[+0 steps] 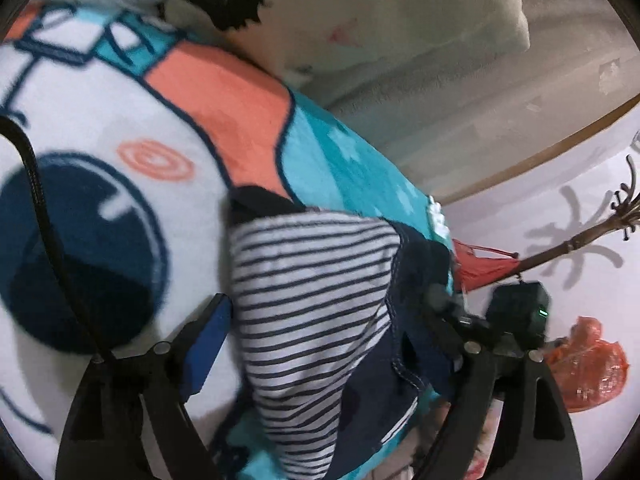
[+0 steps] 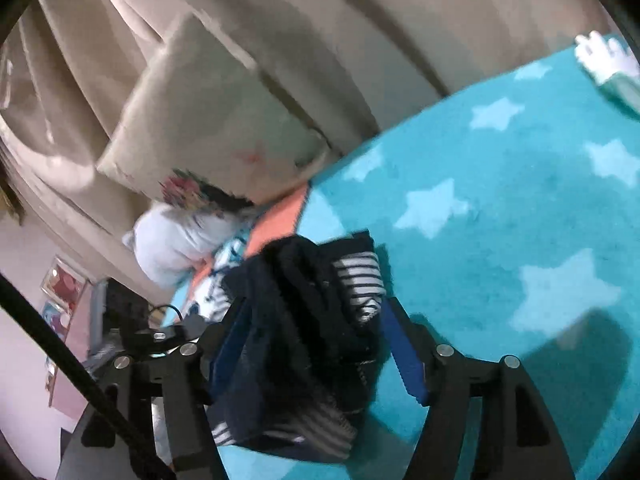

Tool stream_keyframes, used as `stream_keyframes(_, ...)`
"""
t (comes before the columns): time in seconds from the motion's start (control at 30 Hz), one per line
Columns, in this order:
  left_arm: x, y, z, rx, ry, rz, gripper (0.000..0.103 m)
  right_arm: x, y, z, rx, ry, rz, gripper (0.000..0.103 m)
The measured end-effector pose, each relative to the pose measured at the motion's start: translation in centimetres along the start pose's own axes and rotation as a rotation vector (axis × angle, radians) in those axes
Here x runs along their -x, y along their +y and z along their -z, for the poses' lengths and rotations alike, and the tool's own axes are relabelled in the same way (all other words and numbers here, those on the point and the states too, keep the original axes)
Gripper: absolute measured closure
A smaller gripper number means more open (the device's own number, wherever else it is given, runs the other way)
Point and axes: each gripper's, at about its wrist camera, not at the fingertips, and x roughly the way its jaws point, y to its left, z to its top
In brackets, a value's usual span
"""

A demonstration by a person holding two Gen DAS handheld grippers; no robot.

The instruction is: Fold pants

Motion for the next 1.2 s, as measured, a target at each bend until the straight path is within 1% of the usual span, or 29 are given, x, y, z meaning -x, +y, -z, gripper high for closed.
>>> stream_keyframes(0.07, -0.6, -0.6, 0.2, -0.02, 0.005, -0.004, 0.018, -2.2, -0.3, -0.2, 0.005, 0.039, -0.015, 0.032)
stream_keyframes(0.1, -0.9, -0.9, 0.4, -0.032, 0.007, -0.012, 0.018, -2.8, -0.3, -0.2, 0.014, 0.042, -0.023, 0.032)
stream_keyframes(0.13, -1.2, -1.5, 0.7, -0.046, 0.012, -0.016, 0.027, -3.1, 0.0, -0.3, 0.026, 0.048, -0.045, 0.032)
stream_keyframes(0.17, -1.3, -1.8, 0.8, -0.055, 0.021, -0.018, 0.042, -3.2, 0.0, -0.2, 0.023, 0.058, -0.07, 0.034)
stream_keyframes(0.2, -1.5, -2.0, 0.9, -0.063, 0.029, -0.022, 0.047, -3.4, 0.0, -0.3, 0.015, 0.062, -0.082, 0.05)
stream_keyframes(0.23, -1.6, -2.3, 1.0, -0.071, 0.025, -0.032, 0.05, -3.5, 0.1, -0.2, 0.011, 0.074, -0.098, 0.057)
stream_keyframes(0.27, -1.4, -2.5, 1.1, -0.074, 0.014, -0.036, 0.053, -3.7, 0.3, -0.2, 0.015, 0.08, -0.103, 0.06)
stream_keyframes(0.33, -0.6, -2.7, 0.9, -0.066, -0.002, -0.011, 0.056, -3.4, 1.1, -0.1, 0.042, 0.072, -0.096, 0.065)
stream_keyframes(0.37, 0.1, -2.7, 0.6, -0.058, -0.014, 0.008, 0.056, -3.2, 1.6, -0.1, 0.053, 0.066, -0.099, 0.066)
stream_keyframes(0.43, 1.4, -2.9, -0.1, -0.065, -0.046, 0.015, 0.056, -2.8, 2.7, -0.3, 0.069, 0.052, -0.114, 0.066)
stream_keyframes(0.5, 2.6, -3.1, -1.2, -0.078, -0.076, -0.002, 0.056, -2.9, 4.3, -1.1, 0.09, 0.044, -0.139, 0.066)
stream_keyframes(0.6, 3.9, -3.0, -3.6, -0.072, -0.105, -0.041, 0.056, -4.5, 6.6, -2.9, 0.117, 0.043, -0.158, 0.066)
stream_keyframes(0.73, 4.0, -1.9, -7.1, -0.069, -0.142, -0.153, 0.056, -7.4, 7.9, -5.0, 0.125, 0.044, -0.153, 0.066)
stream_keyframes(0.83, 3.0, -0.2, -8.7, -0.047, -0.142, -0.228, 0.056, -10.7, 7.6, -6.0, 0.126, 0.062, -0.094, 0.065)
stream_keyframes(0.9, 2.2, 0.9, -9.0, -0.036, -0.136, -0.27, 0.056, -12.5, 6.9, -6.1, 0.109, 0.077, -0.046, 0.061)
stream_keyframes(0.93, 2.0, 1.3, -8.9, -0.032, -0.132, -0.274, 0.056, -13.5, 6.4, -6.1, 0.104, 0.09, -0.005, 0.059)
stream_keyframes(0.97, 2.2, 1.6, -8.6, -0.032, -0.128, -0.271, 0.056, -14.1, 5.9, -6.1, 0.105, 0.099, 0.031, 0.054)
stream_keyframes(1.0, 2.4, 1.6, -8.3, -0.035, -0.127, -0.27, 0.056, -14.4, 5.3, -6.1, 0.101, 0.106, 0.053, 0.05)
stream_keyframes(1.07, 3.3, 1.0, -7.3, -0.064, -0.147, -0.288, 0.056, -13.8, 4.8, -6.2, 0.071, 0.109, 0.045, 0.05)
stream_keyframes(1.1, 3.8, 0.8, -6.9, -0.078, -0.162, -0.302, 0.055, -12.7, 5.1, -6.4, 0.071, 0.086, 0.044, 0.05)
stream_keyframes(1.2, 6.2, 0.2, -5.0, -0.113, -0.223, -0.339, 0.049, -9.3, 7.3, -6.6, 0.151, -0.02, 0.062, 0.05)
